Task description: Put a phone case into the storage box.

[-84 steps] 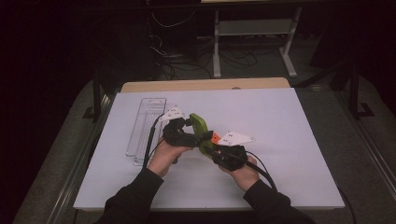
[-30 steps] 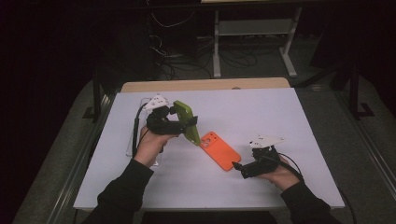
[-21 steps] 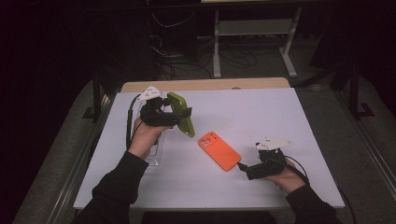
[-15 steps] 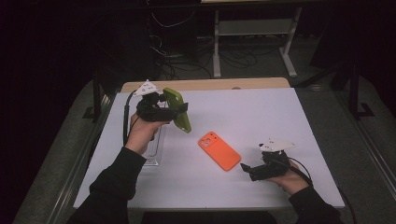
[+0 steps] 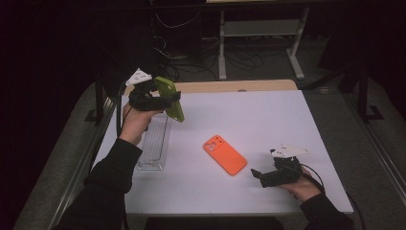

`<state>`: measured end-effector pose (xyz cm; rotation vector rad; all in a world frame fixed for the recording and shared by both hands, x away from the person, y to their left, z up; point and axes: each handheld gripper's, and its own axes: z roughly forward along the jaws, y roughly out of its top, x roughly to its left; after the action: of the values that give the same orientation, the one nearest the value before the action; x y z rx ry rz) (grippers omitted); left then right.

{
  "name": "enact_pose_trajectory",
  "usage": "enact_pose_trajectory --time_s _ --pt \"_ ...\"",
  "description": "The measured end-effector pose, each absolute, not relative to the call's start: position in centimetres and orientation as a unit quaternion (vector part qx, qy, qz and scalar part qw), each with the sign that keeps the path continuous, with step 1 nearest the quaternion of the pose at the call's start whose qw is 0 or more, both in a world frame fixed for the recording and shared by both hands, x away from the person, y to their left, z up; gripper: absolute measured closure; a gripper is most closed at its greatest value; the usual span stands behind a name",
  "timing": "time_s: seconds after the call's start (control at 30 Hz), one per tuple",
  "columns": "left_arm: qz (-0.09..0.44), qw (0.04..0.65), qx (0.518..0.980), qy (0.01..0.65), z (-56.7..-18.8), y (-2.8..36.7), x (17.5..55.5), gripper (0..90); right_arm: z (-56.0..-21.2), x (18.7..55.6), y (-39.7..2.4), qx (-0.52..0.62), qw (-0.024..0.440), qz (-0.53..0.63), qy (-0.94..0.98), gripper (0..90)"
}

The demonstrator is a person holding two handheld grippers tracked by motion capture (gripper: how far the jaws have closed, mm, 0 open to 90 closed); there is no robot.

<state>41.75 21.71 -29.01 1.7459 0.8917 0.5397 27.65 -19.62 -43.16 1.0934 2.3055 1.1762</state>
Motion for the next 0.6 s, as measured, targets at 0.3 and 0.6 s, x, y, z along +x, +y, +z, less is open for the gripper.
enact_pose_trajectory --time_s 0.3,0.6 --pt "0.258 0.507 0.715 0.406 -28.8 23.3 44.2 14.7 -43.1 27.5 -19.8 0.387 0.168 0.415 0.806 0.0" --pt "0.287 0.484 0.699 0.442 -29.5 23.9 46.0 14.7 -43.0 27.5 -20.0 0.388 0.17 0.414 0.806 0.0"
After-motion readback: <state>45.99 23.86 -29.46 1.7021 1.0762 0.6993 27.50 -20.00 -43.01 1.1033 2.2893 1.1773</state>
